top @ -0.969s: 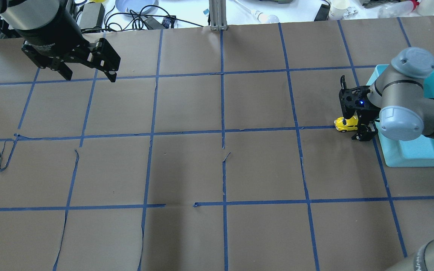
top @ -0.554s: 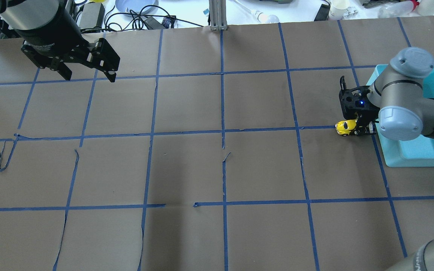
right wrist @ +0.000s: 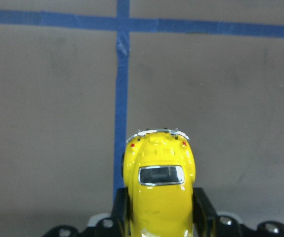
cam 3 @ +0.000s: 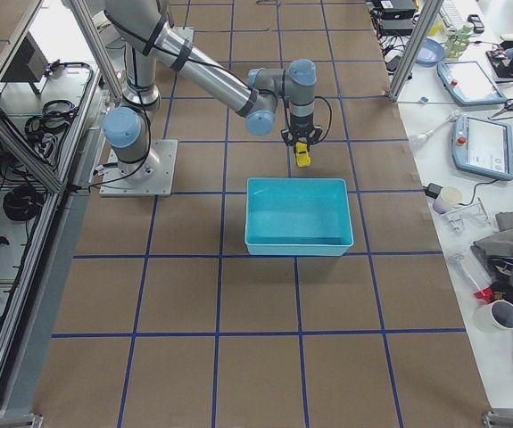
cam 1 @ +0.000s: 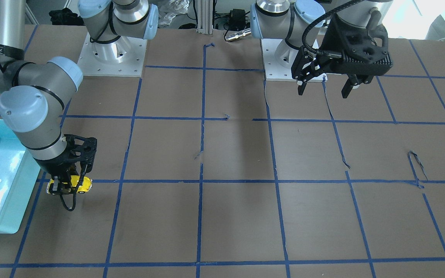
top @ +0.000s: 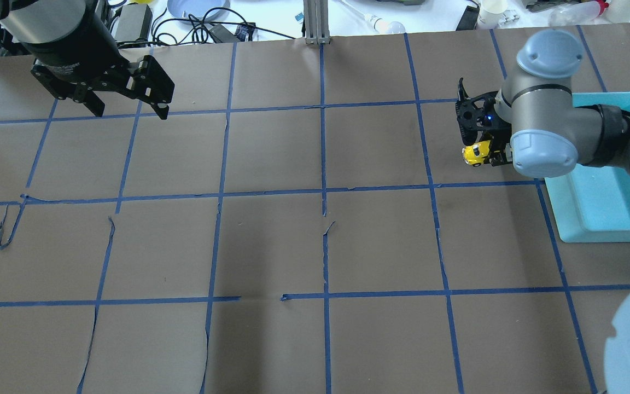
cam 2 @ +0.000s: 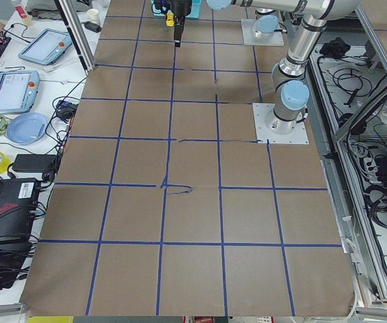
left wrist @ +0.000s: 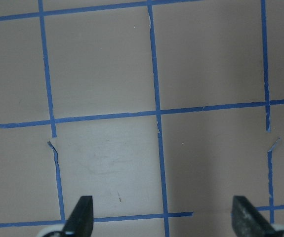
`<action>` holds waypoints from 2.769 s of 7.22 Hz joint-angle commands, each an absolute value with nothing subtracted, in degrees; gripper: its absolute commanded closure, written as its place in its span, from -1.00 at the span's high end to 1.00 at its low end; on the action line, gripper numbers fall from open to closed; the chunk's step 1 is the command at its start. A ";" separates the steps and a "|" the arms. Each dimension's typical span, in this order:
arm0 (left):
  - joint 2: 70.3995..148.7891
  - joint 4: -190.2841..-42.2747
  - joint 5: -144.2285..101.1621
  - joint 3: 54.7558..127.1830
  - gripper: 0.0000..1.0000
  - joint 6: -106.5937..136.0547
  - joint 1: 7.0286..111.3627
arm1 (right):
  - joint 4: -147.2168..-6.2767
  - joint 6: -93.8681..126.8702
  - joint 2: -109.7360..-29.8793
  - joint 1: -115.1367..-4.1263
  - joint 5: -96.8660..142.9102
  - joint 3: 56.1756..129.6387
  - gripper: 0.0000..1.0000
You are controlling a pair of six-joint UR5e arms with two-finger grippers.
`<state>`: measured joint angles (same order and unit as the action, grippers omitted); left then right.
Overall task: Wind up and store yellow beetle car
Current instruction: 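Lift the car and carry it over the light-blue bin, then lower the car into the bin and open the right gripper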
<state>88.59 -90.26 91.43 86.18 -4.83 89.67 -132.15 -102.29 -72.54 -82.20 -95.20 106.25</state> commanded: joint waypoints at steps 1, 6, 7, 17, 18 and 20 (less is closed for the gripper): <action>88.59 -90.26 91.41 86.13 1.00 -4.83 89.65 | -124.83 -102.30 -76.19 -83.06 -97.03 100.13 -0.96; 88.59 -90.26 91.49 86.22 1.00 -6.66 89.47 | -120.25 -116.25 -76.29 -61.66 -90.75 98.44 -1.00; 88.59 -90.26 91.41 86.13 1.00 -7.38 89.30 | -120.15 -121.15 -75.33 -57.78 -89.57 98.44 -1.00; 88.59 -90.26 91.32 86.04 1.00 -7.38 89.38 | -127.94 -128.94 -68.47 -53.09 -89.74 106.34 -0.95; 88.59 -90.26 91.41 86.04 1.00 -7.38 89.38 | -128.14 -128.85 -68.29 -53.09 -89.56 106.96 -0.92; 88.59 -90.26 91.49 86.13 1.00 -7.38 89.30 | -128.84 -128.85 -67.68 -53.09 -89.56 106.96 -0.75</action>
